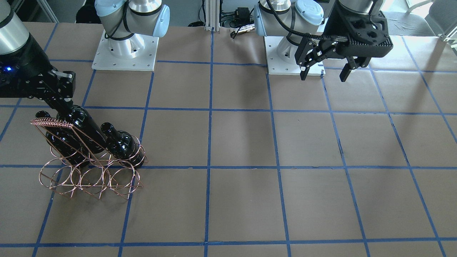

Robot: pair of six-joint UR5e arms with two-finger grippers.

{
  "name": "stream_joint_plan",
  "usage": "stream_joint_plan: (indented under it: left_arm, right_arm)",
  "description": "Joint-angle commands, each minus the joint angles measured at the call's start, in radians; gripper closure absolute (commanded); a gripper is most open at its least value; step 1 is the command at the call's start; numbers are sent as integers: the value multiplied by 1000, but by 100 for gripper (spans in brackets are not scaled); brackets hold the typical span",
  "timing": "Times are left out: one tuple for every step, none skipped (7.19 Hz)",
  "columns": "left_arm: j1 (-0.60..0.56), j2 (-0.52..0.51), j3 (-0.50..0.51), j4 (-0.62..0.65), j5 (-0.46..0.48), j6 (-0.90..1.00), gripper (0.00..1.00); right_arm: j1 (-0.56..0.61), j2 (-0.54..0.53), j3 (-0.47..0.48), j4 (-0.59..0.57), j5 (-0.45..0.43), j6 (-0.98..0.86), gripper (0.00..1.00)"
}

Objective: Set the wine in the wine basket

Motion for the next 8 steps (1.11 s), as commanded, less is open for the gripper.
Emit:
stream_joint_plan:
  left_arm:
    - [2,19,-3,23,11,0,0]
    - [-1,14,0,27,9,0,0]
    - [-1,-8,-3,38,5,0,0]
    - [3,-3,-10,39,6,3,0]
    - [1,4,-11,39,20,-5,0]
    - [4,9,-10,36,23,-3,0]
    - [4,3,-13,27,9,-9,0]
    - [34,-2,16,30,-20,-11,0]
  right_arm:
    - [0,-1,1,-1,-1,2,99]
    - [0,2,7,-3,-1,-1,99]
    - [0,4,10,-1,1,-2,99]
    - [0,5,10,-6,-1,-2,99]
    - [0,7,10,-6,2,-2,99]
    - [0,17,11,-3,2,-4,99]
    - [0,22,17,-6,2,-4,99]
    - [0,24,36,-12,2,-2,100]
